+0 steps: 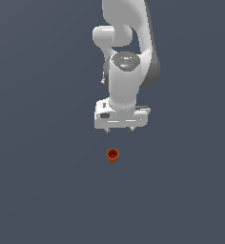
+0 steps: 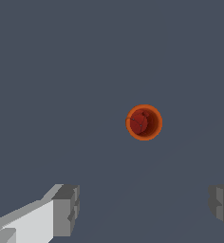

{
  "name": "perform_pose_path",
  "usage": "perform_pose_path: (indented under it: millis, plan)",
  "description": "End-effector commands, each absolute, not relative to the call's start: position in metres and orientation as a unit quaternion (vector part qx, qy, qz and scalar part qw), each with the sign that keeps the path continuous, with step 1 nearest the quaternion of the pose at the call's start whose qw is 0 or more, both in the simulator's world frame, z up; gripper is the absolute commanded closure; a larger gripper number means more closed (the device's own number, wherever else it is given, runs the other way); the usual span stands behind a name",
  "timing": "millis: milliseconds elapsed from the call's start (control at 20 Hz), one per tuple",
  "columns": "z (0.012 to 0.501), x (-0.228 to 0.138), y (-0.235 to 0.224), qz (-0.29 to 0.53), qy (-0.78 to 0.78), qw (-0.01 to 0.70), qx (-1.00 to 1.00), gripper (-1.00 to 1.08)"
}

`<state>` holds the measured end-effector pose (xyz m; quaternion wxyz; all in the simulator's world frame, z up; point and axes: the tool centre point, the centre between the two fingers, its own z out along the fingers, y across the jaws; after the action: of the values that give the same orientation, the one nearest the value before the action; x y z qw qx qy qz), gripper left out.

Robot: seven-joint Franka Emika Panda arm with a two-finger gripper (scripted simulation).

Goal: Pick up the object and move it to a goal position.

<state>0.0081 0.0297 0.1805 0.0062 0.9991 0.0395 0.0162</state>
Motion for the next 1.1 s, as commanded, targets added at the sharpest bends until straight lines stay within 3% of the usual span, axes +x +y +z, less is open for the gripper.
perform_pose_path:
  millis: [0,450,1050]
  plan:
    - [0.18,0.008,0.03,0.016,0.04,0.006,0.999,-0.92]
    - [0.189,0.013,0.071,0.033,0.065,-0.006,0.997,-0.92]
    - [0.172,0.023,0.058,0.026,0.014,-0.007,1.0,-0.92]
